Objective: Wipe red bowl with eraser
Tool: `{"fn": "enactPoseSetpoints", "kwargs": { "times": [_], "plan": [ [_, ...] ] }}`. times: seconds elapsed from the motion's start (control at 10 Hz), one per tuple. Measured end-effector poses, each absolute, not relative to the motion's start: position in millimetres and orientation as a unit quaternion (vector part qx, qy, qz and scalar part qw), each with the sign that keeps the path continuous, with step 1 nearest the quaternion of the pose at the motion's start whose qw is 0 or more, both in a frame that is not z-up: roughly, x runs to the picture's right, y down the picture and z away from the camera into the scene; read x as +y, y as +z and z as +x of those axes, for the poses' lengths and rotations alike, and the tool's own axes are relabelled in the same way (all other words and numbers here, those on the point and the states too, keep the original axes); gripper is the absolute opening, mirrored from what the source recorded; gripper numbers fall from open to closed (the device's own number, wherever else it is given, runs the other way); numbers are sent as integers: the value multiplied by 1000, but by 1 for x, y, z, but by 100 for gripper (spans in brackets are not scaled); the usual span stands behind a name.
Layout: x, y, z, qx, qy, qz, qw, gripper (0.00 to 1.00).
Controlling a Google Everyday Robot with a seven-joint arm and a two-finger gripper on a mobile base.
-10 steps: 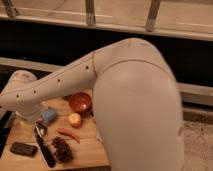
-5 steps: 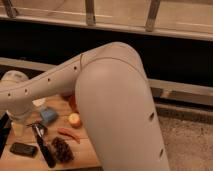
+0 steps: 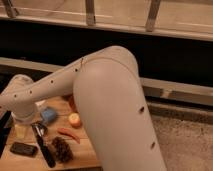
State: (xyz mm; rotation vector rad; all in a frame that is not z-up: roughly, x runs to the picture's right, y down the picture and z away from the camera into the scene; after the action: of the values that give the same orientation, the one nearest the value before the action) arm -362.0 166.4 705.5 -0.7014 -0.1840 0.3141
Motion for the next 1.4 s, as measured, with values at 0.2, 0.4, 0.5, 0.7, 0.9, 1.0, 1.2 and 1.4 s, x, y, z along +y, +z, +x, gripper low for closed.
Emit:
{"fn": "enactPoseSetpoints", "kwargs": {
  "times": [0.2, 0.4, 0.5, 0.7, 0.9, 1.0, 1.2, 1.4],
  "plan": [
    [180, 728, -380, -106, 151, -353, 917, 80],
    [186, 738, -394, -124, 148, -365, 911, 80],
    [191, 739, -403, -129, 140, -370, 909, 80],
    [196, 735, -424, -139, 121, -375, 909, 80],
    [204, 728, -445, -152, 97, -383, 906, 80],
    [210, 723, -453, -158, 85, -388, 904, 80],
    [220, 713, -460, -174, 61, -393, 901, 80],
    [218, 712, -460, -178, 58, -390, 902, 80]
  ]
}}
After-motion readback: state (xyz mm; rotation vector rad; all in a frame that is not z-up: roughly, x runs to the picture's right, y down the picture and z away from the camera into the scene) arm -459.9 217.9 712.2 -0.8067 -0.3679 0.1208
